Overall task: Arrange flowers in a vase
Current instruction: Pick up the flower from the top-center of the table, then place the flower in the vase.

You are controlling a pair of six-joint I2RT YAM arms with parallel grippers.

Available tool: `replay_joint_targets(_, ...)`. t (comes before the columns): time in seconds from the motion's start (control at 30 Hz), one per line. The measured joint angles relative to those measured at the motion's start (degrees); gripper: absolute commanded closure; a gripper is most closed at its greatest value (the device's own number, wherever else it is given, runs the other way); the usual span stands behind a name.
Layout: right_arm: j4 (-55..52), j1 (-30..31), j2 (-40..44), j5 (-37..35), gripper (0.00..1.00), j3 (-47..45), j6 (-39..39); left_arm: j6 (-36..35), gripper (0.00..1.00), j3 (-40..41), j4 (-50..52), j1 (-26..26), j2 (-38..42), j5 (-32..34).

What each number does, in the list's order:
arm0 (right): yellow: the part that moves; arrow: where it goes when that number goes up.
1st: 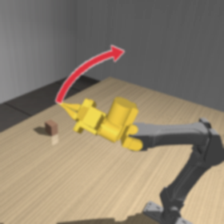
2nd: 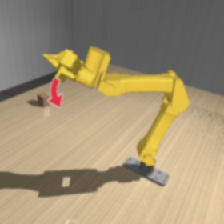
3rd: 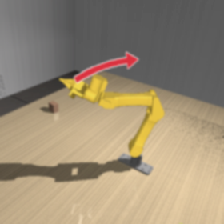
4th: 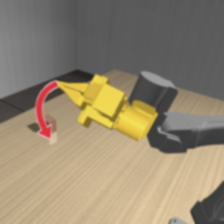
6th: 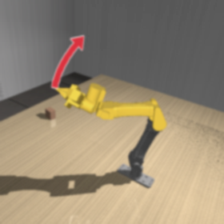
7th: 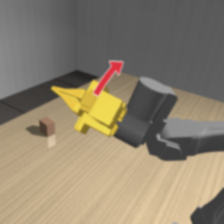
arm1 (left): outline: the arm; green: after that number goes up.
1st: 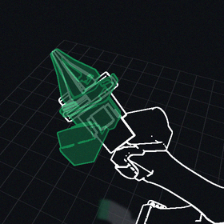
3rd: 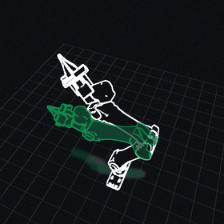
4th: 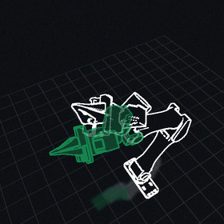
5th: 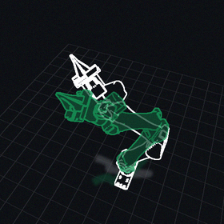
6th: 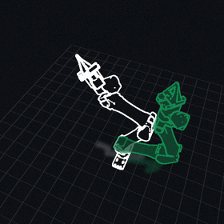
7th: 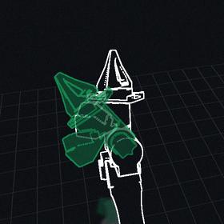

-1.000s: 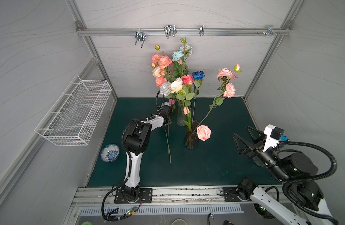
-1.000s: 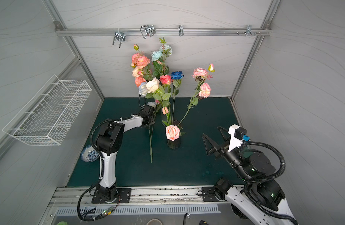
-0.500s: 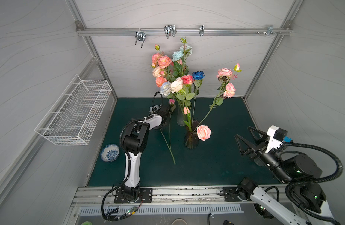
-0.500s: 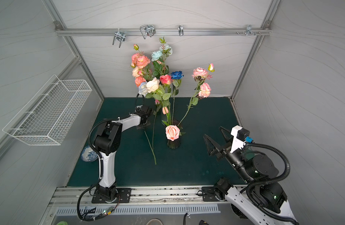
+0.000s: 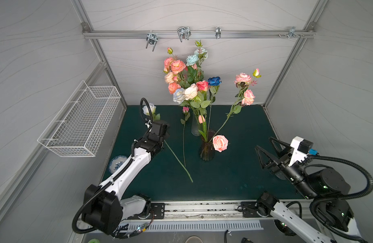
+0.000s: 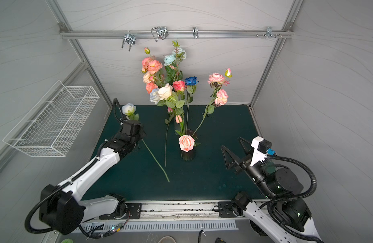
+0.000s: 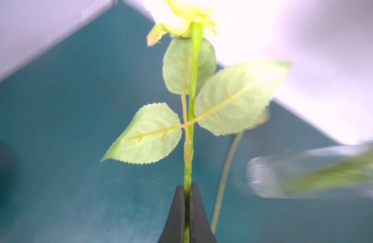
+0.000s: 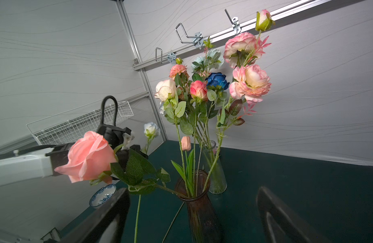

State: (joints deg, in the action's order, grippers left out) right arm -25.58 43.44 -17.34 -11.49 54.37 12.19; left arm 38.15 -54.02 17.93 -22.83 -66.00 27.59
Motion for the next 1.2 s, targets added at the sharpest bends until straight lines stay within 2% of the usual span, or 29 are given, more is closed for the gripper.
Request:
replay_joint_targets(0.1,0.07,0.00,0.00,0.31,0.04,0.00,0.04,-5.75,1.00,-1.77,-2.84,-7.72,6.25,5.40)
replay_joint_targets(0.2,0.31,0.00,-0.07,1.53,0.03,0.00,0.11,-13.64,1.00,-6.25,-7.85,-14.43,8.28,9.22)
replay_joint_targets(0.37,0.33,0.00,-2.75,7.61,0.01,1.16,0.44,-26.12,1.00,-12.74,-18.56,-21.77,7.04,11.50)
replay_joint_targets(0.57,0.02,0.00,-6.03,14.14,0.01,3.02,0.46,-39.10,1.00,-13.55,-33.27,-28.89,1.77,9.49)
replay_joint_targets(0.87,-0.48,0.00,-6.03,15.17,0.01,4.85,0.24,-53.20,1.00,-18.75,-48.54,-32.35,-9.20,4.87)
replay_joint_targets(1.07,-0.63,0.00,-7.02,15.17,0.01,7.48,-0.68,-58.53,1.00,-24.22,-56.92,-32.41,-13.92,3.34)
replay_joint_targets(1.2,-0.74,0.00,-8.33,15.13,0.01,9.11,-1.73,-59.45,1.00,-26.29,-60.33,-32.35,-16.35,1.68)
